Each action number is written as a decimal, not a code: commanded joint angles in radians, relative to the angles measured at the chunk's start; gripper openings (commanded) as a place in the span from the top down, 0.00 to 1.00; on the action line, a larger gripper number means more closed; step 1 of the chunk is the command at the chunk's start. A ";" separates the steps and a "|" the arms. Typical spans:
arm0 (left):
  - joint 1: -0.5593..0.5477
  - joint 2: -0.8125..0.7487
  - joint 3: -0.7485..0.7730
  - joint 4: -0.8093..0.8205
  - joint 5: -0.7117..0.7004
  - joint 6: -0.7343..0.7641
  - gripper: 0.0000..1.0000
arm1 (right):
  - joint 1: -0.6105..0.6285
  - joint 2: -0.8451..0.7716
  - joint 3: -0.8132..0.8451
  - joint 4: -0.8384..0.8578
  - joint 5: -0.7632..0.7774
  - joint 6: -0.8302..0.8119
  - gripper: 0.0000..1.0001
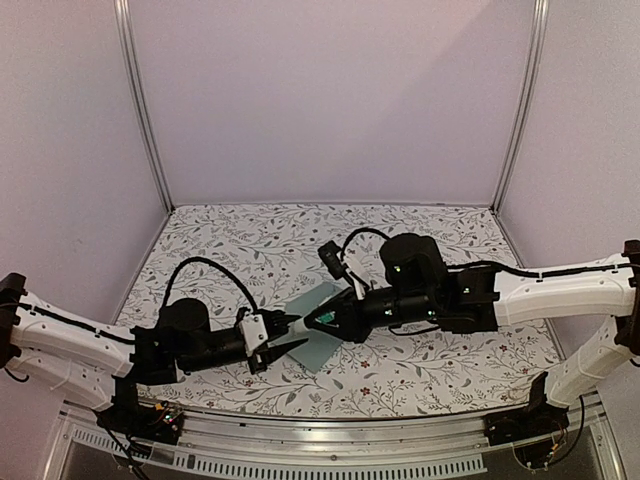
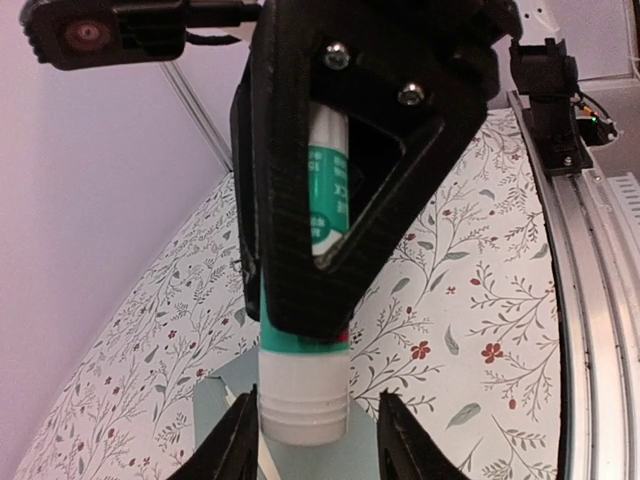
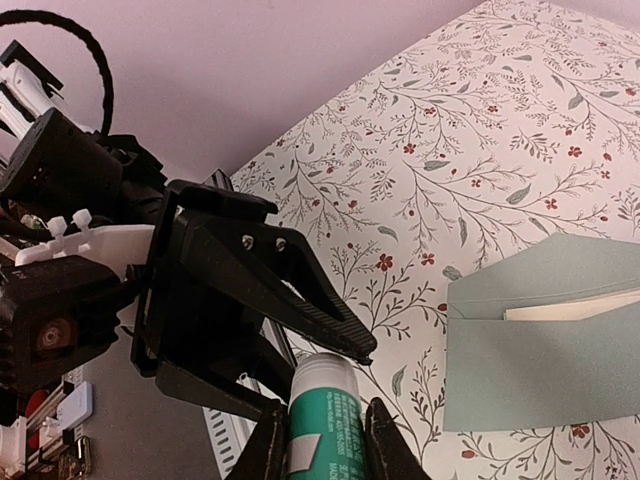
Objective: Place the letter into the envelope and seal it
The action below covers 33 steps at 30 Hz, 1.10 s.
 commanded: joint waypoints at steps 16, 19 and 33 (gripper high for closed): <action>-0.008 0.043 0.066 -0.061 -0.002 0.004 0.66 | 0.002 0.021 0.041 -0.036 -0.007 -0.020 1.00; -0.013 0.051 0.075 -0.078 -0.021 0.004 0.67 | 0.002 0.026 0.045 -0.047 0.001 -0.023 1.00; -0.024 0.095 0.114 -0.119 -0.043 0.000 0.81 | 0.003 0.028 0.054 -0.097 0.032 -0.026 1.00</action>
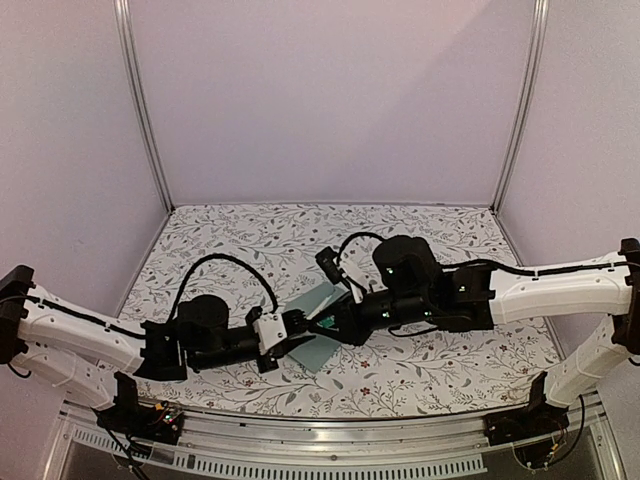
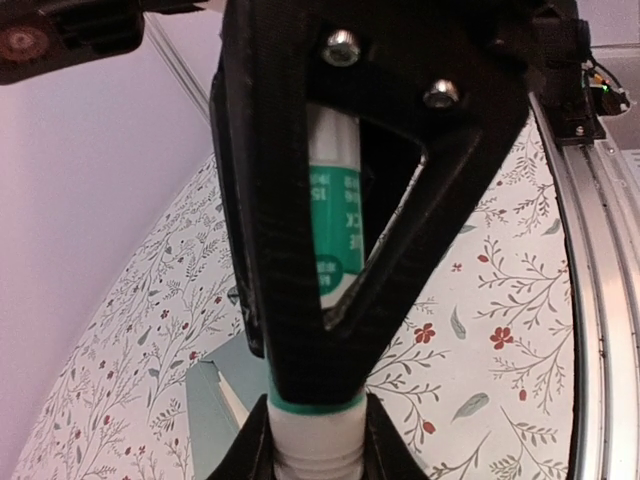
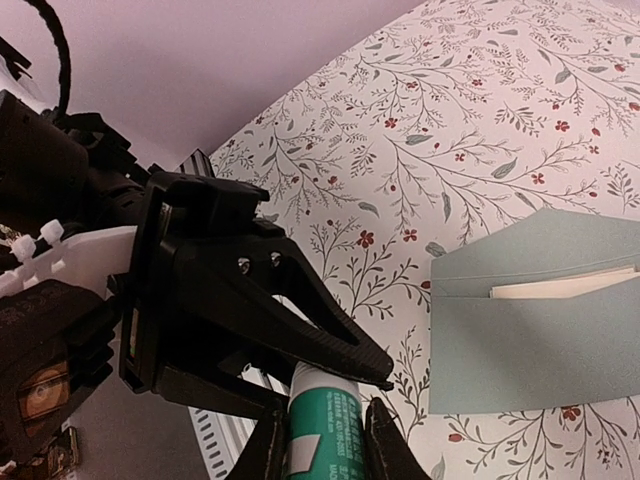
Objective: Place the letter into the envelope and seal it
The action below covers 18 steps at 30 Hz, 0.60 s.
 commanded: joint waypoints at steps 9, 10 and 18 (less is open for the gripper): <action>-0.011 0.012 0.024 -0.010 -0.007 -0.005 0.62 | 0.003 0.022 0.037 -0.034 0.031 -0.010 1.00; -0.011 0.013 0.024 -0.011 -0.009 -0.006 0.62 | 0.003 0.024 0.038 -0.037 0.033 -0.010 1.00; -0.012 0.006 0.024 -0.014 -0.006 -0.006 0.69 | 0.003 0.038 0.046 -0.048 0.042 -0.011 1.00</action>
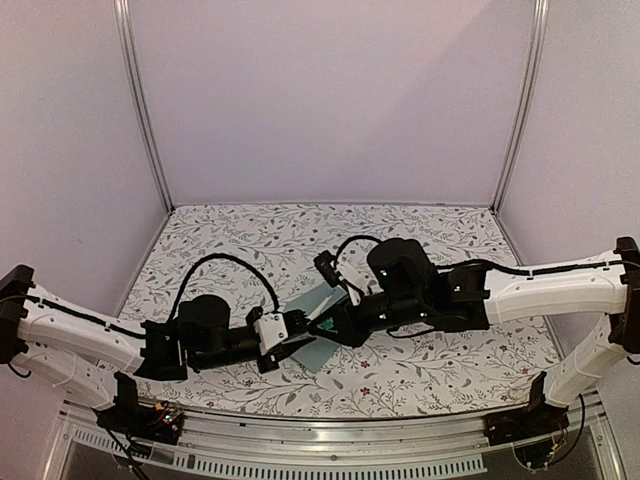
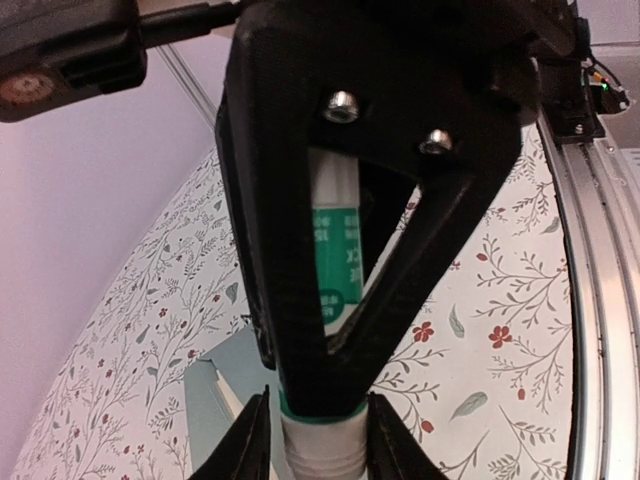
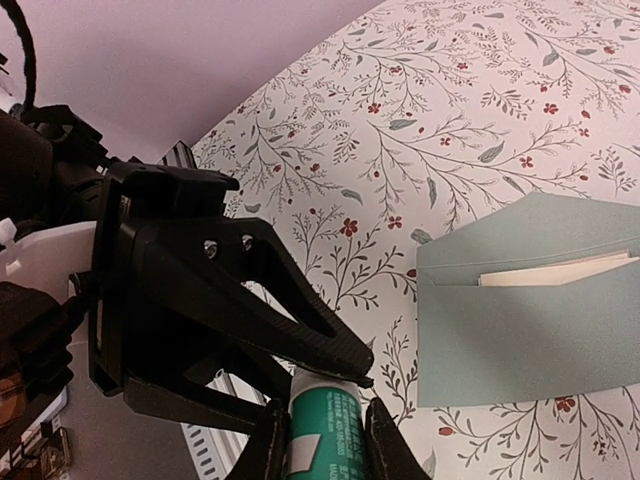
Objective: Place the letter into the envelope and seal it
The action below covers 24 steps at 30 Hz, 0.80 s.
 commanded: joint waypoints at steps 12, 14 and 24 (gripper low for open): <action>-0.008 0.013 0.019 -0.006 -0.006 0.007 0.95 | 0.002 0.004 0.041 -0.036 0.051 -0.011 1.00; -0.009 0.017 0.020 -0.007 -0.004 0.009 0.99 | 0.002 -0.006 0.042 -0.046 0.063 -0.012 1.00; -0.007 0.035 0.023 -0.006 -0.004 0.013 1.00 | -0.004 -0.128 0.036 -0.128 0.132 -0.040 1.00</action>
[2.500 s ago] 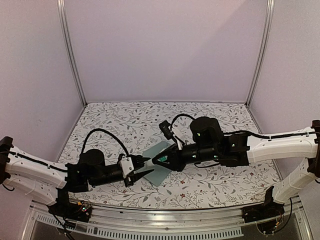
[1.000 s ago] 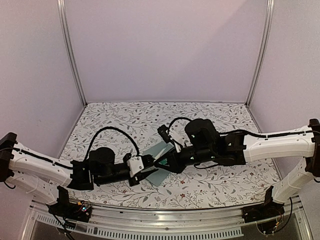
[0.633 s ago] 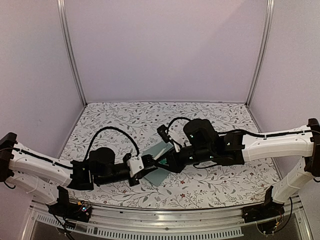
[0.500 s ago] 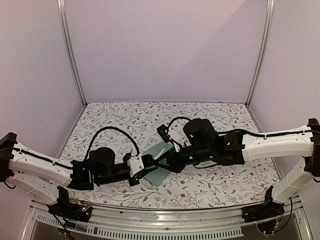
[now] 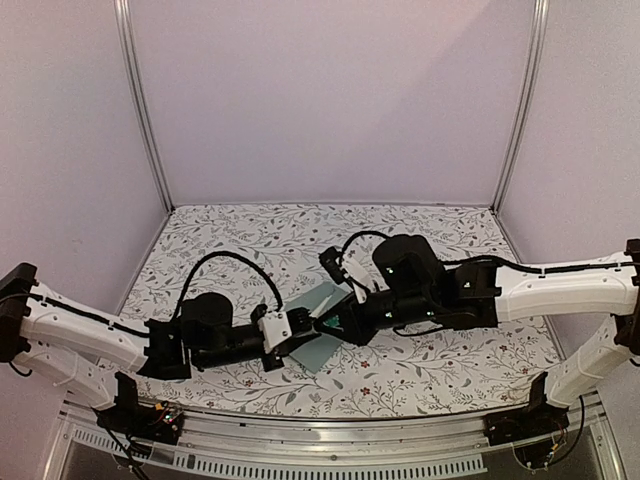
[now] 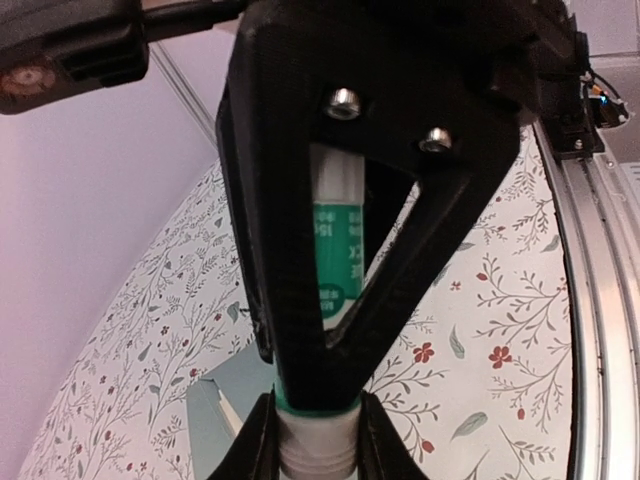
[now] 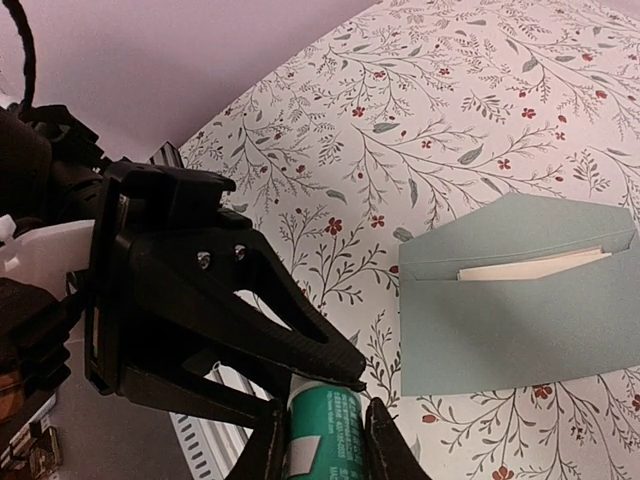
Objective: Place the letter into the envelope and seal it
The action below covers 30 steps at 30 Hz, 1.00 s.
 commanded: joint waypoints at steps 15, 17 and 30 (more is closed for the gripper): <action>0.023 -0.008 -0.037 0.042 -0.015 -0.010 1.00 | -0.015 -0.265 -0.077 -0.063 0.152 -0.007 1.00; 0.045 -0.026 -0.067 0.092 -0.013 -0.025 1.00 | -0.015 -0.266 -0.089 -0.054 0.172 -0.004 1.00; 0.240 -0.004 -0.279 0.458 -0.130 -0.355 1.00 | -0.017 -0.204 -0.180 0.121 0.184 0.005 1.00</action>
